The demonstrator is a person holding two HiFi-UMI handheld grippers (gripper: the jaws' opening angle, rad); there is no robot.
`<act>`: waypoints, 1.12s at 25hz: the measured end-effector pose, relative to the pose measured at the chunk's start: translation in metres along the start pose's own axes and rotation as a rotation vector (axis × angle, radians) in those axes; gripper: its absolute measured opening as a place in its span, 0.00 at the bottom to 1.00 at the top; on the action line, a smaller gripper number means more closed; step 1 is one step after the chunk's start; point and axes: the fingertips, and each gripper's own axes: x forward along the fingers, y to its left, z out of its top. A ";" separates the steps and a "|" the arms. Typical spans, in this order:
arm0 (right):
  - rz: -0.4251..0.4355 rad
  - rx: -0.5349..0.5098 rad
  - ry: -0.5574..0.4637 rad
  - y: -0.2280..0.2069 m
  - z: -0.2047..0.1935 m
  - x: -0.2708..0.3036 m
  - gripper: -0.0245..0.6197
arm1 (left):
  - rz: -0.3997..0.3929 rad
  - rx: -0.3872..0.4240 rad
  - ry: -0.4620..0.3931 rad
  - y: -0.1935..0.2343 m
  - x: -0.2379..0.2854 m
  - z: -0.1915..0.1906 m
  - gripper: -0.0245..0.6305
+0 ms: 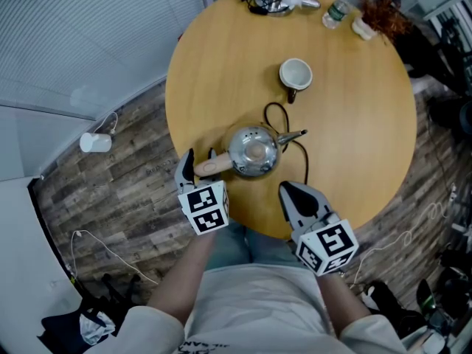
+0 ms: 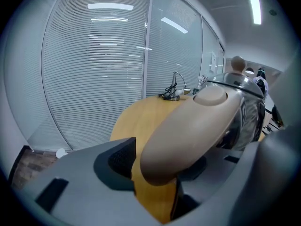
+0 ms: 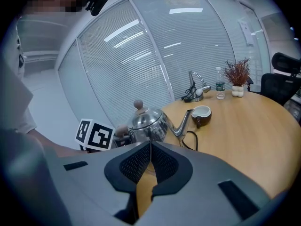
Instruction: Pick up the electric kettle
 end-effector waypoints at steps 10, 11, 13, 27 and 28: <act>-0.002 0.008 0.013 -0.003 -0.004 0.005 0.09 | -0.019 0.071 -0.036 -0.004 0.008 0.008 0.28; -0.002 0.009 0.013 -0.003 -0.004 0.005 0.09 | -0.018 0.075 -0.038 -0.004 0.008 0.009 0.27; -0.003 0.010 0.013 -0.003 -0.004 0.005 0.09 | -0.016 0.080 -0.044 -0.005 0.008 0.010 0.25; -0.002 0.010 0.021 -0.005 -0.005 0.005 0.09 | -0.058 0.129 -0.092 -0.009 0.009 0.016 0.18; -0.001 0.010 0.021 -0.005 -0.005 0.005 0.09 | -0.067 0.137 -0.095 -0.010 0.010 0.017 0.18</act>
